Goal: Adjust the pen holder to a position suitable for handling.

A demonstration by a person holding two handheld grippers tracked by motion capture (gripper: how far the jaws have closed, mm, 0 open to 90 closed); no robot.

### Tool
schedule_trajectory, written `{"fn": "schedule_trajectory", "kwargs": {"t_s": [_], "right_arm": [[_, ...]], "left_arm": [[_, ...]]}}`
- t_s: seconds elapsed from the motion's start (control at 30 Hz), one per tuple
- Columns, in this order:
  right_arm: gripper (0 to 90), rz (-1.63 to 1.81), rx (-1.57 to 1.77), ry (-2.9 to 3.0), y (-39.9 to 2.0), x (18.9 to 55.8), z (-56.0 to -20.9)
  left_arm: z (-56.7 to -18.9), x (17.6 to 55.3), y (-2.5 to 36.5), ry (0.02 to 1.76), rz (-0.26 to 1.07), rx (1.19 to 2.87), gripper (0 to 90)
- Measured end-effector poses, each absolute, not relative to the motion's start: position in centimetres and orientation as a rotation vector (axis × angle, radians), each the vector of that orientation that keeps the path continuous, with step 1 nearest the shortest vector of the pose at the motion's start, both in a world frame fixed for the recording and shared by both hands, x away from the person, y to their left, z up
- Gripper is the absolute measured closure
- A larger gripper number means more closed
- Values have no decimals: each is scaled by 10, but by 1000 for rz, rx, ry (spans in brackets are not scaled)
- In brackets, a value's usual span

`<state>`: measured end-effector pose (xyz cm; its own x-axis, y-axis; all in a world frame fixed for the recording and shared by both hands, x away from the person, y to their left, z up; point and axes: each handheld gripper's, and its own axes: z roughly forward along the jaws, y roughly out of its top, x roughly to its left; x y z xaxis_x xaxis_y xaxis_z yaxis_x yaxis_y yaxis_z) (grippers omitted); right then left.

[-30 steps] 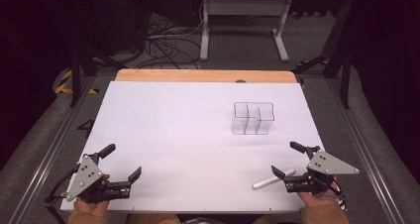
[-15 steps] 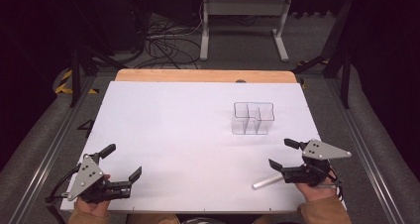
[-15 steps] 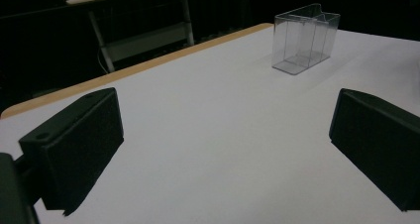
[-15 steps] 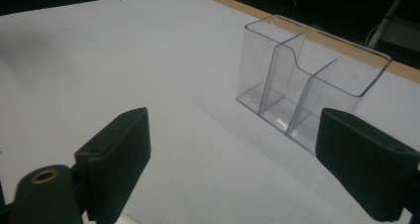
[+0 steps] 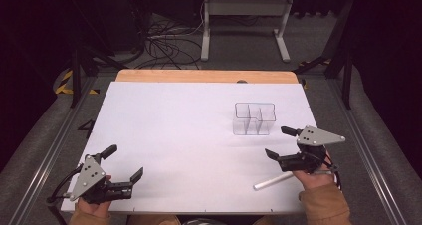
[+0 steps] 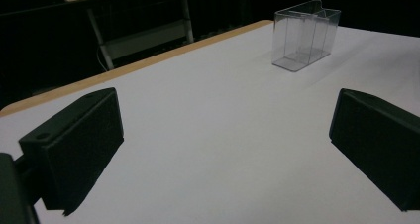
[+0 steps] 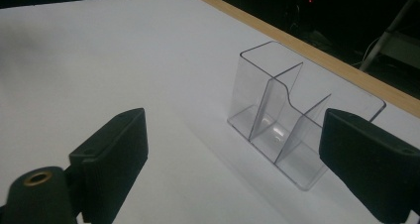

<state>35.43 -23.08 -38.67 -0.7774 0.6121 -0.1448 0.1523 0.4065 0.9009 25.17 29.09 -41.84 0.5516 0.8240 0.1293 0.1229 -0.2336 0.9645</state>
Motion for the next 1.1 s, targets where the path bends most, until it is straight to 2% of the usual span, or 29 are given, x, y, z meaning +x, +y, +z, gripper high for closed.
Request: {"fn": "schedule_trajectory", "kwargs": {"t_s": [0.43, 0.67, 0.7, 0.8, 1.1], "right_arm": [[117, 1278, 572, 2232, -222, 364, -369], [172, 1222, 538, 2260, -222, 371, -360], [216, 1206, 522, 2288, -222, 375, -357], [267, 1171, 512, 2321, -220, 383, -354], [315, 1084, 513, 2382, -209, 409, -355]], "left_arm": [[-418, 252, 292, 801, 805, 1699, 10], [-419, 252, 292, 803, 803, 1702, 10], [-419, 252, 292, 804, 802, 1703, 10], [-419, 252, 292, 803, 803, 1704, 10], [-420, 251, 294, 813, 804, 1703, 10]]}}
